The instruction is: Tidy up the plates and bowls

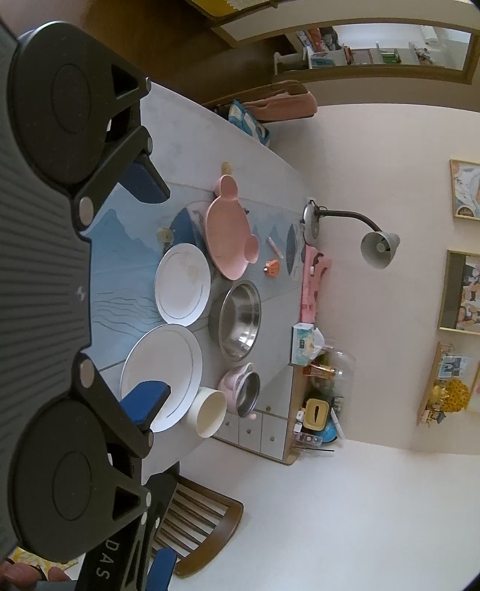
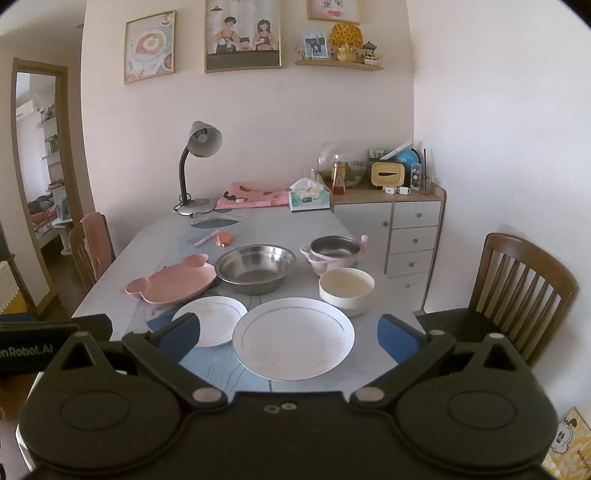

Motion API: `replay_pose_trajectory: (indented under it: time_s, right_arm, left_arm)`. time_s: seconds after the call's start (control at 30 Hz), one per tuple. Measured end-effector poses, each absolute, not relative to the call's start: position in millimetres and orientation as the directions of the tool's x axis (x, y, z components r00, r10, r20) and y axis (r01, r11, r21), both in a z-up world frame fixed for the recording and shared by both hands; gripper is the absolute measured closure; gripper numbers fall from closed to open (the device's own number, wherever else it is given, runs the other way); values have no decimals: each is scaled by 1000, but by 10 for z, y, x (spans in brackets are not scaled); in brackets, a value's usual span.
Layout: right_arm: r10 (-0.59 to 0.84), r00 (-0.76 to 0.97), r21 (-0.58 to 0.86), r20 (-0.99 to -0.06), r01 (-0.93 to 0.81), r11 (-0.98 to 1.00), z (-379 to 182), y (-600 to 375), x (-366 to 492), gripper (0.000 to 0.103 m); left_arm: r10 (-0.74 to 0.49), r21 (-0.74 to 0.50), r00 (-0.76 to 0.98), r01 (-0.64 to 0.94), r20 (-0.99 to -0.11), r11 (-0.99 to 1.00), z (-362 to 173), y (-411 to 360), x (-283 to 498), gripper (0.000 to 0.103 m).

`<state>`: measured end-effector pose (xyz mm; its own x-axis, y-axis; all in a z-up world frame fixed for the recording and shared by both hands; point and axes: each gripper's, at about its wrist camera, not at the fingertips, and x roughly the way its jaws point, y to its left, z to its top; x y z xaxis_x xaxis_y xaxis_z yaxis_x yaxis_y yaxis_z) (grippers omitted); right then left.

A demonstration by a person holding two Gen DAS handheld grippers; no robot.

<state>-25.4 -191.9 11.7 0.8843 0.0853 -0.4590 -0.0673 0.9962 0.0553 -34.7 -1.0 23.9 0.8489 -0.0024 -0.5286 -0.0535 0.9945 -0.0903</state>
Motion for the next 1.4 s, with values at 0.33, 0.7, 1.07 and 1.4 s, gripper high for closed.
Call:
replay_pose_trajectory:
  time_s: [0.33,0.7,1.07,1.4]
  right_arm:
    - [65,891,55,-449,-45,997,121,-1959,-264,1]
    - [61,900,54,-431,-41,998,128,-1974,-286,1]
    - [56,907,47,-418,-40,998,126,-1974,-269,1]
    - [43,919,33,-392,-33,999,154,-2023,-78,1]
  left_arm:
    - [-2,-73,857,-42,-516,996,267,-57,-373,0]
    - [-3,-68,861,-37,-508,997,261,-77,-387,0]
    - [-12,-74,867,-28,-498,997,280,-87,-348,0]
    - [4,-68,869,-44,-495,997,288,-103,-171,0]
